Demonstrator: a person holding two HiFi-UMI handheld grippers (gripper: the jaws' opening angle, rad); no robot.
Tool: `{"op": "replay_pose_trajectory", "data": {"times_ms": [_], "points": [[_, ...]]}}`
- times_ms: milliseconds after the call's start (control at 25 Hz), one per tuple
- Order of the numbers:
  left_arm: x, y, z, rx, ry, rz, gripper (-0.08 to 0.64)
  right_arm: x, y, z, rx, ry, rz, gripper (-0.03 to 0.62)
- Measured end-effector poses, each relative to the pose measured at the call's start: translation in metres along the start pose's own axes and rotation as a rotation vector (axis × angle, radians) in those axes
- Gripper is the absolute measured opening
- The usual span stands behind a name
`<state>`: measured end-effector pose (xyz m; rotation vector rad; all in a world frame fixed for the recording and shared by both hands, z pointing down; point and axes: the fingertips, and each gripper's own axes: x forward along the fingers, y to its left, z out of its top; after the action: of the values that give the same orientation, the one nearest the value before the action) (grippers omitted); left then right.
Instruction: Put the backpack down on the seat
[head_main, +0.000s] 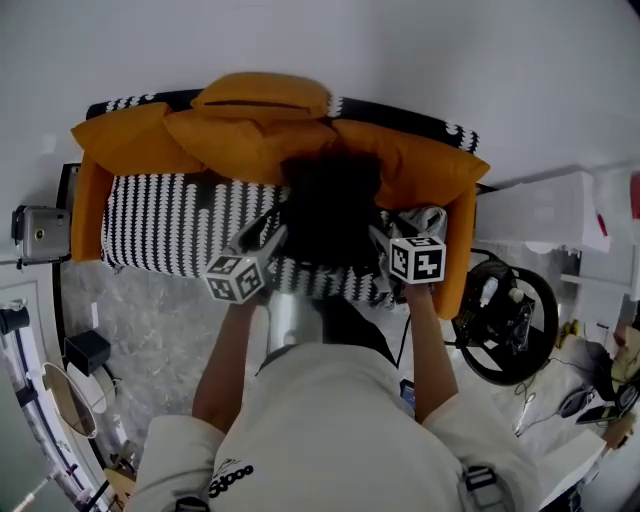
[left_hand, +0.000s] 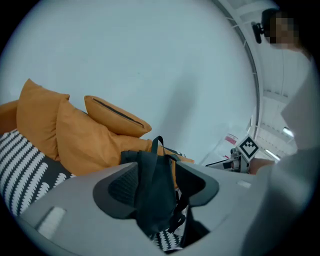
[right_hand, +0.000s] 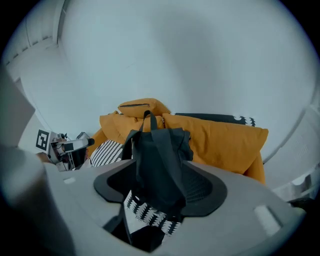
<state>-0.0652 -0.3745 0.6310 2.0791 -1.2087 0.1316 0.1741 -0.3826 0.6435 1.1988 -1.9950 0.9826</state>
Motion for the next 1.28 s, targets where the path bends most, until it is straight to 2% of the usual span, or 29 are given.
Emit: {"op": "replay_pose_trajectory", "data": {"times_ms": [200,320,560,760,1040,1280], "points": [[-0.041,-0.016,0.015,0.196,-0.021,0.032,0.195,-0.035,0.028,-0.002,-0.038,-0.074,-0.023,0.248],[-0.064,-0.029,0.024,0.266,-0.041,0.023,0.192,-0.056,0.05,-0.003,-0.078,-0.117,-0.035,0.242],[-0.112,-0.052,0.032,0.354,-0.06,0.029,0.148,-0.106,0.092,-0.004,-0.149,-0.215,-0.057,0.202],[-0.148,-0.067,0.027,0.447,-0.033,0.055,0.121,-0.148,0.124,-0.01,-0.173,-0.292,-0.05,0.181],[-0.199,-0.086,0.03,0.571,-0.053,0.078,0.052,-0.198,0.164,-0.017,-0.2,-0.404,-0.08,0.076],[-0.243,-0.105,0.041,0.615,-0.141,0.081,0.011,-0.231,0.196,-0.028,-0.251,-0.456,-0.086,0.007]]}}
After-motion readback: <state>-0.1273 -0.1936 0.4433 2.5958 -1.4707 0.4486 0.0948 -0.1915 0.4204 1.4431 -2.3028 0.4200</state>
